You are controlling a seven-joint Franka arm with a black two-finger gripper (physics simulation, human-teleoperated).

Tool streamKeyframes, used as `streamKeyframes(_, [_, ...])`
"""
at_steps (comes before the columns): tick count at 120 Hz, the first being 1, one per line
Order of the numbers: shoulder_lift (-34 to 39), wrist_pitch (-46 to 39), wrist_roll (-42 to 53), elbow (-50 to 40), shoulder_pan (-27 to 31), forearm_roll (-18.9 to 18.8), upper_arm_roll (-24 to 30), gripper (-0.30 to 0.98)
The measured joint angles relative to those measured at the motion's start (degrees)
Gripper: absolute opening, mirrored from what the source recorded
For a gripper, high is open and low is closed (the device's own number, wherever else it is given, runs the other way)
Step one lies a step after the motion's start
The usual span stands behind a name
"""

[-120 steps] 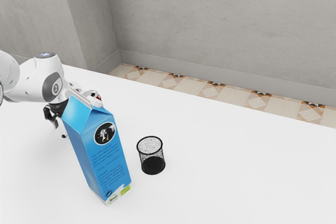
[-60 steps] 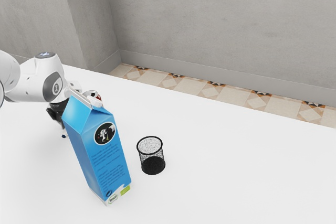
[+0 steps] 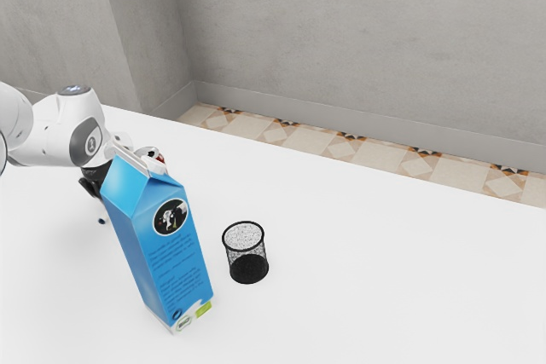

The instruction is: Put the marker into the pen holder.

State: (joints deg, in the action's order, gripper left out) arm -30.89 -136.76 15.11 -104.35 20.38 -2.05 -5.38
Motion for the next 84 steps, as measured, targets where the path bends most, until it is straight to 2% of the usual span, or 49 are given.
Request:
streamKeyframes(17, [1.38,-0.20,-0.24,-0.15,-0.12,-0.45,0.00,-0.10])
streamKeyframes(46, [9.69,0.69,-0.59,0.59,-0.20,-2.86,-0.33,-0.10])
streamKeyframes(68, [7.63,0.93,-0.89,10.03,-0.26,-4.60,-0.01,-0.10])
streamKeyframes(84, [2.07,0.94,-1.06,20.15,-0.26,-6.05,1.39,-0.10])
